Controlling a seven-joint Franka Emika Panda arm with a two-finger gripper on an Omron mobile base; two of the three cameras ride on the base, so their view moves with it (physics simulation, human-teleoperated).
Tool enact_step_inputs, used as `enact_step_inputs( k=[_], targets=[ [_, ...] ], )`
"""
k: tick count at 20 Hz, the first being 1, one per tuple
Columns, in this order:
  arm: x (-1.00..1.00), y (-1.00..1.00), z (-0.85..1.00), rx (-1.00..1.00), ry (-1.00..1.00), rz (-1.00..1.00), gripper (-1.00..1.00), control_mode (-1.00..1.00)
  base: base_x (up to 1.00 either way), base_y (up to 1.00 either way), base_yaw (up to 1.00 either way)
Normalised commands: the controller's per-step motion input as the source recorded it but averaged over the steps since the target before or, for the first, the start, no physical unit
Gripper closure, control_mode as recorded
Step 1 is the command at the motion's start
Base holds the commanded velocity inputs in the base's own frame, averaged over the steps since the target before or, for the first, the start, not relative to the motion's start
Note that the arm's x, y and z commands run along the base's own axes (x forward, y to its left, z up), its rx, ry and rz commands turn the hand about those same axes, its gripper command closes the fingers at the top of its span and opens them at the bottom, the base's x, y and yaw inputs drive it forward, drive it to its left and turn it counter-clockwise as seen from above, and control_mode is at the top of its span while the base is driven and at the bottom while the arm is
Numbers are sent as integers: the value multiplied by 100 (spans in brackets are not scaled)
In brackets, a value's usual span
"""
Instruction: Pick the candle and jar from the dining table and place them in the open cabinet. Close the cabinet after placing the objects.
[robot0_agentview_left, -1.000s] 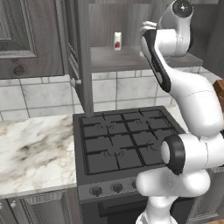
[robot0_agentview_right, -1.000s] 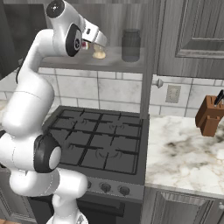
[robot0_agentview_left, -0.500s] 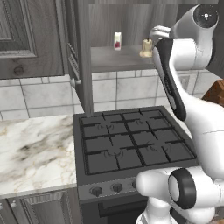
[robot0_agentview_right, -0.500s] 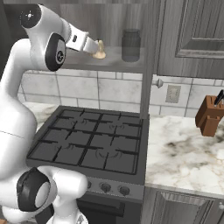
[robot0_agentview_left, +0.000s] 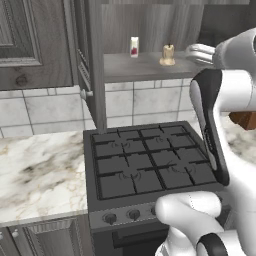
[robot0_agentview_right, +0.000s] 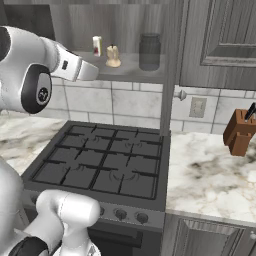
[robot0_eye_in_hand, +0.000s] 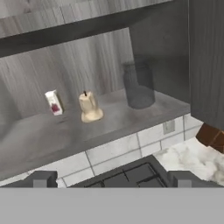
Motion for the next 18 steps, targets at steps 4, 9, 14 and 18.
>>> enact_step_inputs(
  k=[4, 9, 14, 18],
  targets=[
    [-100, 0, 0, 0, 0, 0, -100, -100, 0, 0, 0],
    [-100, 0, 0, 0, 0, 0, -100, -100, 0, 0, 0],
    [-91, -3, 0, 0, 0, 0, -100, -100, 0, 0, 0],
    [-67, -24, 0, 0, 0, 0, -100, -100, 0, 0, 0]
  ],
)
